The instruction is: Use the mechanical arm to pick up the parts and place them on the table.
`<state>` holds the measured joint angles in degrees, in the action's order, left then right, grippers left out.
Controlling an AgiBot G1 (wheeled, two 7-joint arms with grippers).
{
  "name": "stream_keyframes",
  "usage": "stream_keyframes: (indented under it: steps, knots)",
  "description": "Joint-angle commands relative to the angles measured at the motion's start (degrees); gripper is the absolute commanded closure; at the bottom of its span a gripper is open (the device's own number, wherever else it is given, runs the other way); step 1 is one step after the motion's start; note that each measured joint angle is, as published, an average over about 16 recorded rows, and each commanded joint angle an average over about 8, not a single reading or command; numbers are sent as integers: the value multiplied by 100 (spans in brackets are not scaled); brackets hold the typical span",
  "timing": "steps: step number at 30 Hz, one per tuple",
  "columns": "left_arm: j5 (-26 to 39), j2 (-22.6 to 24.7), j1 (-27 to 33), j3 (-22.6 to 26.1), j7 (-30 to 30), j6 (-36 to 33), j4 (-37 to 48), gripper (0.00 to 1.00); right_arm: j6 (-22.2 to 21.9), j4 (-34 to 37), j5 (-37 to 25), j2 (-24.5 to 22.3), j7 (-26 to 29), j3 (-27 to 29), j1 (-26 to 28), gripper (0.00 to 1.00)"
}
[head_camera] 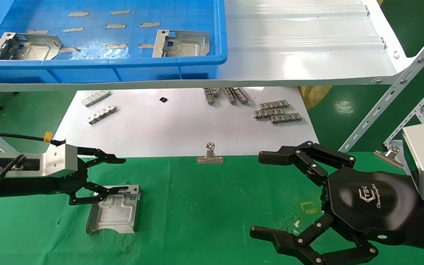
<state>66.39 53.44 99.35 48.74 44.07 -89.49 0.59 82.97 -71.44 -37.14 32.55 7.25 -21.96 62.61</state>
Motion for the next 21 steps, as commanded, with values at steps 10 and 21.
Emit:
stream_keyframes:
  steps: [10, 21]
  knots:
    - [-108, -77, -167, -142, -236, 7, -319, 0, 0, 1, 0, 0, 0, 0, 0, 0]
    - [-546, -407, -842, -727, -1217, 77, -1646, 0, 0, 1, 1, 0, 0, 0, 0, 0]
